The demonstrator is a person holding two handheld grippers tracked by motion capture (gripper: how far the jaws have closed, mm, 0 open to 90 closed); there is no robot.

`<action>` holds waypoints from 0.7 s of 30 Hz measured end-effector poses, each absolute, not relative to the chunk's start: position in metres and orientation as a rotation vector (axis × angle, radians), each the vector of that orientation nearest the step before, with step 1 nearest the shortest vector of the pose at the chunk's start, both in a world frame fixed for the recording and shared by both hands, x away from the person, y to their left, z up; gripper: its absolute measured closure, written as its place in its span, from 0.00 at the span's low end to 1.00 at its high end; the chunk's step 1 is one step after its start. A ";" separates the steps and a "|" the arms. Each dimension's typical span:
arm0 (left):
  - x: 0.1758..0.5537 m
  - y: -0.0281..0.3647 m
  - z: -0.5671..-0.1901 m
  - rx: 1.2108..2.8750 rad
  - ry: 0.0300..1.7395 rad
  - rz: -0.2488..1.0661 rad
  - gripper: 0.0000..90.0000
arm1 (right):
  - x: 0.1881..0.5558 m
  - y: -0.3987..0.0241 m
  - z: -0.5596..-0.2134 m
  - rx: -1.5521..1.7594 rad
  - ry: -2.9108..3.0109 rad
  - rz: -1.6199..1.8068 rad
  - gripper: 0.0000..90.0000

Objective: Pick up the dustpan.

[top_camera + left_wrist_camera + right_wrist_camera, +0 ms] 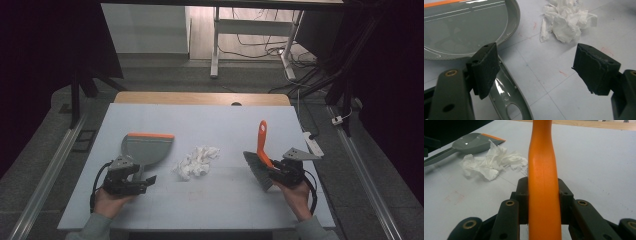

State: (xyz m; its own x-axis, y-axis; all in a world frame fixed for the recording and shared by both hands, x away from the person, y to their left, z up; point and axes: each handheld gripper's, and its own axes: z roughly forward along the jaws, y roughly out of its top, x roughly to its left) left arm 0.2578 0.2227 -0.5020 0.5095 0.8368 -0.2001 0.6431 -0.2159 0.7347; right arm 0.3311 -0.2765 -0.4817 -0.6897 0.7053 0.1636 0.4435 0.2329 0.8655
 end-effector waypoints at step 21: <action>0.252 0.210 -0.485 2.019 1.171 0.321 0.24 | 0.329 -0.275 -0.480 1.067 2.230 1.456 0.77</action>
